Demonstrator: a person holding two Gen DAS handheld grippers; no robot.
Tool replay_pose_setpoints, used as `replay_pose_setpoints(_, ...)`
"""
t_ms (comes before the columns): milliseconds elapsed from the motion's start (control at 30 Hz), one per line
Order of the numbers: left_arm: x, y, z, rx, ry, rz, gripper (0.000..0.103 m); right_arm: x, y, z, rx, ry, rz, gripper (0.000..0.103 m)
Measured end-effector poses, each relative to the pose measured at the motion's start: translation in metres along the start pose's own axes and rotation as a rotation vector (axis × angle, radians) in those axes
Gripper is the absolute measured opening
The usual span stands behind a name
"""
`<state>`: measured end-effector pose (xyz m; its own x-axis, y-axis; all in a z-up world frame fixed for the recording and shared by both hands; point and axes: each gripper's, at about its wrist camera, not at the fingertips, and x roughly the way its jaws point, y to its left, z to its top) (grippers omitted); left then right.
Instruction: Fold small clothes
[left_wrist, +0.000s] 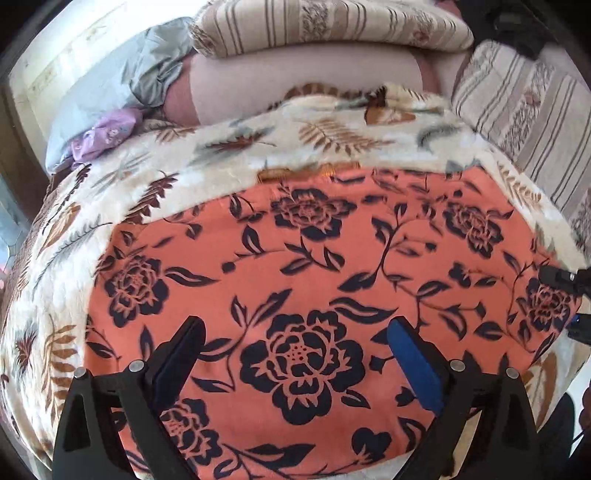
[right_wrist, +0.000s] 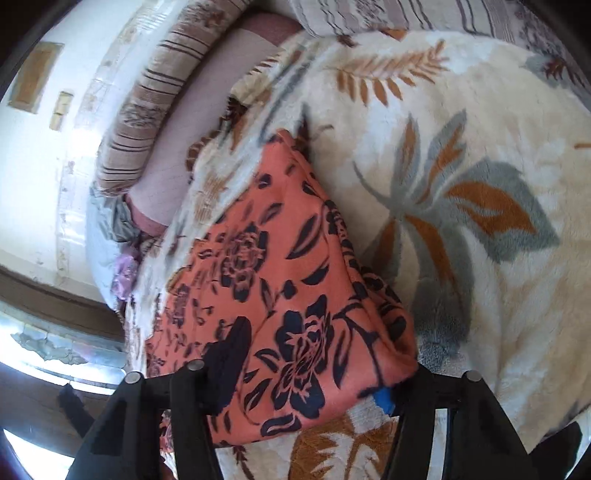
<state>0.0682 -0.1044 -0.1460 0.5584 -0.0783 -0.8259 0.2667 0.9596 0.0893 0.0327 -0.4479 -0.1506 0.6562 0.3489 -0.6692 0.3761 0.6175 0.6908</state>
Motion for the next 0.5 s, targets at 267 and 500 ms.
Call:
replay_pose_setpoints(267,0.015,0.015,-0.001,-0.018,0.048,-0.117,0.102,0.015,0.052,0.016,-0.161,0.007,-0.129,0.017)
replay_pose_setpoints(500,-0.036,0.146,-0.045,-0.516,-0.088,-0.269,0.101,-0.009,0.239,-0.057,-0.746,-0.146,-0.139,0.017)
